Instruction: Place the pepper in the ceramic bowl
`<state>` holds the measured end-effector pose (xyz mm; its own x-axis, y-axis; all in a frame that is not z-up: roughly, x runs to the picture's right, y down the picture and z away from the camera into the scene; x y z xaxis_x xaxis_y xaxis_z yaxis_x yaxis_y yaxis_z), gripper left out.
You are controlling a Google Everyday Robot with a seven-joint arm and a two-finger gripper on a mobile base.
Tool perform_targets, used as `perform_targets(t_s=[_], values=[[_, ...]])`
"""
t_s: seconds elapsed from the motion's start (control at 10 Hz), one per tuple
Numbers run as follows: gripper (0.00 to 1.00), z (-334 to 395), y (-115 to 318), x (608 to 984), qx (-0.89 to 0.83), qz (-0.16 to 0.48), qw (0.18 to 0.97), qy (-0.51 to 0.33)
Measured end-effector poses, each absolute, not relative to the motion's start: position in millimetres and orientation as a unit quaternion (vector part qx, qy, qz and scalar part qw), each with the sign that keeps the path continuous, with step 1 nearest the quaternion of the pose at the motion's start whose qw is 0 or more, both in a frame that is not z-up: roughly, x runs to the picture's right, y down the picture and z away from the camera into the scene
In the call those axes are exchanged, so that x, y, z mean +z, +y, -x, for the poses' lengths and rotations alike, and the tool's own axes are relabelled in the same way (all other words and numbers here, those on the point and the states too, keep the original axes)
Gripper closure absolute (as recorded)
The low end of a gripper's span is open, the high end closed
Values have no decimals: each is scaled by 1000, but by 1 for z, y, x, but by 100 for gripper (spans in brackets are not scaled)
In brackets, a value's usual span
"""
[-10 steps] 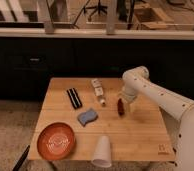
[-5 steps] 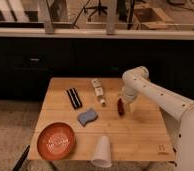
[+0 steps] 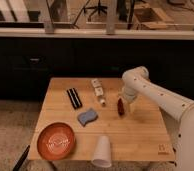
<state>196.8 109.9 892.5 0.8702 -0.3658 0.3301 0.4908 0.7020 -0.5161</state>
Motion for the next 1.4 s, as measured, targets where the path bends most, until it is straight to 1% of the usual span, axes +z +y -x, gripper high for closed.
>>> perform_targets(t_s=[1.4], values=[[20, -197, 109, 892, -245, 307, 914, -104]])
